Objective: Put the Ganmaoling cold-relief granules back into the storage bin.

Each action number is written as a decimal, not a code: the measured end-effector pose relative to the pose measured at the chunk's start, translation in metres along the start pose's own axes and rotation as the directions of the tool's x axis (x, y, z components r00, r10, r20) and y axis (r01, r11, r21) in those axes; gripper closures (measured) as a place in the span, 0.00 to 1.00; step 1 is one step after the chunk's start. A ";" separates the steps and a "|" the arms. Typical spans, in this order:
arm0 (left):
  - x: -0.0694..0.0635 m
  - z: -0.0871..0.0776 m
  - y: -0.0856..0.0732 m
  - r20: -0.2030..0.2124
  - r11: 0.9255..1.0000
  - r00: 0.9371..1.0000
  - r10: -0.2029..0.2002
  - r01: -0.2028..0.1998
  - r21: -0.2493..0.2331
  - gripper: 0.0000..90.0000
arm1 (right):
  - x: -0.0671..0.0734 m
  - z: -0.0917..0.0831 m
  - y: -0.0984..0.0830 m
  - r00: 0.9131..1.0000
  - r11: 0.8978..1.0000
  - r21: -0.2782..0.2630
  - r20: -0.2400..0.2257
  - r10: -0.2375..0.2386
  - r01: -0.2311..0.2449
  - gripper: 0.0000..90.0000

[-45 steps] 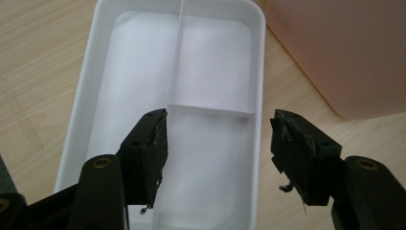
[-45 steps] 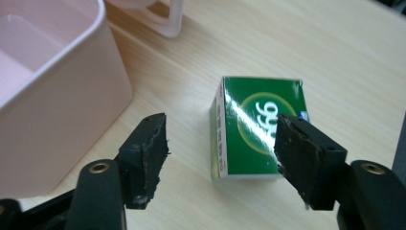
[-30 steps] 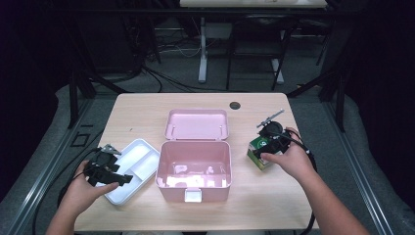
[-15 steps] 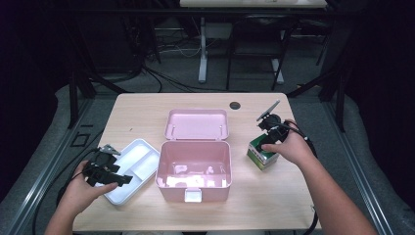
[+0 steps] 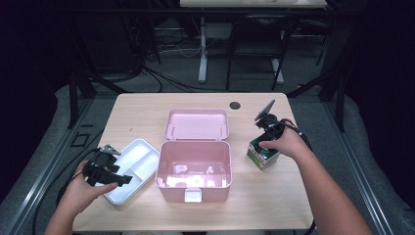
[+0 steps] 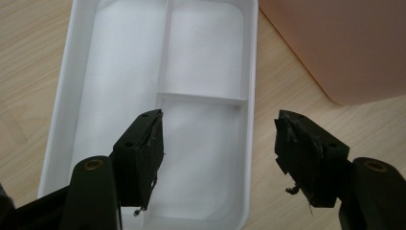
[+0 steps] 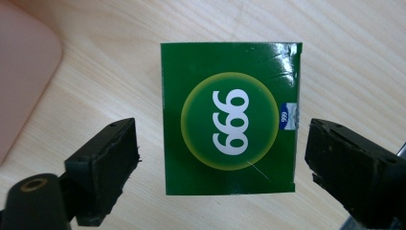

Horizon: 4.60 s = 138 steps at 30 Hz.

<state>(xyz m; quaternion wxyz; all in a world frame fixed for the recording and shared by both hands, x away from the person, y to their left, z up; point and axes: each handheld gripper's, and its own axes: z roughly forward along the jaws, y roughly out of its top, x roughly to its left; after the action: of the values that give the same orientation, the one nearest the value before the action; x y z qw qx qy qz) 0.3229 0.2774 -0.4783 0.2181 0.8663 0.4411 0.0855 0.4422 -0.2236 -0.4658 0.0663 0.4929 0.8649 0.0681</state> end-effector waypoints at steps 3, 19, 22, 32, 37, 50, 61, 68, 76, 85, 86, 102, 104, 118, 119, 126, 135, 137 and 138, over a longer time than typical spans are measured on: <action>0.001 -0.001 0.000 0.002 1.000 1.000 0.001 -0.001 -0.006 0.38 | -0.001 0.005 0.002 1.000 1.000 0.022 0.008 0.001 -0.001 0.09; 0.003 -0.003 -0.001 0.006 1.000 1.000 -0.015 0.015 -0.011 0.38 | -0.009 0.022 0.007 0.999 0.999 0.039 -0.008 0.034 -0.034 0.08; 0.004 -0.004 -0.002 0.009 1.000 1.000 -0.019 0.019 -0.012 0.38 | -0.011 0.024 0.007 0.999 0.999 0.042 -0.033 0.033 -0.032 0.12; 0.007 -0.006 -0.003 0.010 0.999 0.999 -0.031 0.032 -0.014 0.39 | -0.012 0.026 0.008 0.999 0.998 0.056 -0.045 0.018 -0.015 0.15; 0.008 -0.006 -0.003 0.008 0.999 0.999 -0.035 0.035 -0.016 0.39 | -0.013 0.026 0.008 0.999 0.999 0.050 -0.052 0.013 -0.011 0.16; 0.009 -0.006 -0.004 0.006 0.999 0.999 -0.040 0.040 -0.019 0.39 | -0.011 0.026 0.008 0.998 0.997 0.073 -0.051 -0.027 0.030 0.16; 0.009 -0.006 -0.004 0.008 0.999 0.999 -0.042 0.042 -0.022 0.39 | -0.010 0.024 0.008 0.998 0.995 0.090 -0.053 -0.033 0.038 0.17; 0.008 -0.006 -0.003 0.006 0.999 0.999 -0.039 0.039 -0.021 0.39 | -0.005 0.018 0.009 0.998 0.995 0.087 -0.048 -0.051 0.055 0.17; 0.008 -0.007 -0.004 0.005 0.999 0.999 -0.039 0.039 -0.023 0.39 | 0.001 0.006 0.010 0.997 0.994 0.084 -0.044 -0.069 0.073 0.17; 0.008 -0.007 -0.004 0.004 0.999 0.999 -0.041 0.041 -0.025 0.39 | 0.009 -0.016 0.010 0.994 0.991 0.078 -0.028 -0.107 0.109 0.17; 0.008 -0.007 -0.004 0.005 0.999 0.999 -0.040 0.041 -0.025 0.39 | 0.011 -0.018 0.010 0.993 0.991 0.074 -0.030 -0.113 0.115 0.18; 0.008 -0.008 -0.004 0.004 0.999 0.999 -0.042 0.042 -0.026 0.39 | 0.033 -0.061 0.014 0.985 0.983 0.056 -0.014 -0.174 0.174 0.18; 0.008 -0.008 -0.004 0.003 0.999 0.999 -0.042 0.042 -0.025 0.39 | 0.036 -0.067 0.015 0.983 0.981 0.068 -0.004 -0.183 0.183 0.18; 0.008 -0.007 -0.004 0.006 0.999 0.999 -0.042 0.042 -0.025 0.39 | 0.052 -0.100 0.021 0.972 0.971 0.046 -0.023 -0.233 0.233 0.18; 0.008 -0.007 -0.004 0.006 0.999 0.999 -0.042 0.042 -0.025 0.39 | 0.053 -0.103 0.022 0.971 0.969 0.063 -0.007 -0.239 0.239 0.18; 0.008 -0.008 -0.004 0.007 0.999 0.999 -0.043 0.043 -0.027 0.39 | 0.056 -0.115 0.023 0.957 0.956 0.032 -0.022 -0.290 0.290 0.18; 0.008 -0.007 -0.004 0.008 0.999 0.999 -0.042 0.042 -0.027 0.39 | 0.065 -0.126 0.026 0.940 0.939 0.032 -0.025 -0.341 0.342 0.18; 0.008 -0.007 -0.004 0.007 0.999 0.999 -0.041 0.041 -0.025 0.39 | 0.069 -0.128 0.028 0.935 0.934 0.035 -0.014 -0.355 0.355 0.18; 0.008 -0.007 -0.004 0.007 0.999 0.999 -0.041 0.042 -0.025 0.39 | 0.070 -0.127 0.028 0.934 0.933 0.023 -0.027 -0.358 0.358 0.18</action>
<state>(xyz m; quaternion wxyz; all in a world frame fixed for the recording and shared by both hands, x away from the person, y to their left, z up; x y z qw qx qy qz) 0.3224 0.2878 -0.4741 0.2322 0.8545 0.4571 0.0836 0.4074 -0.1553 -0.3389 0.0610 0.3273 0.9417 0.0488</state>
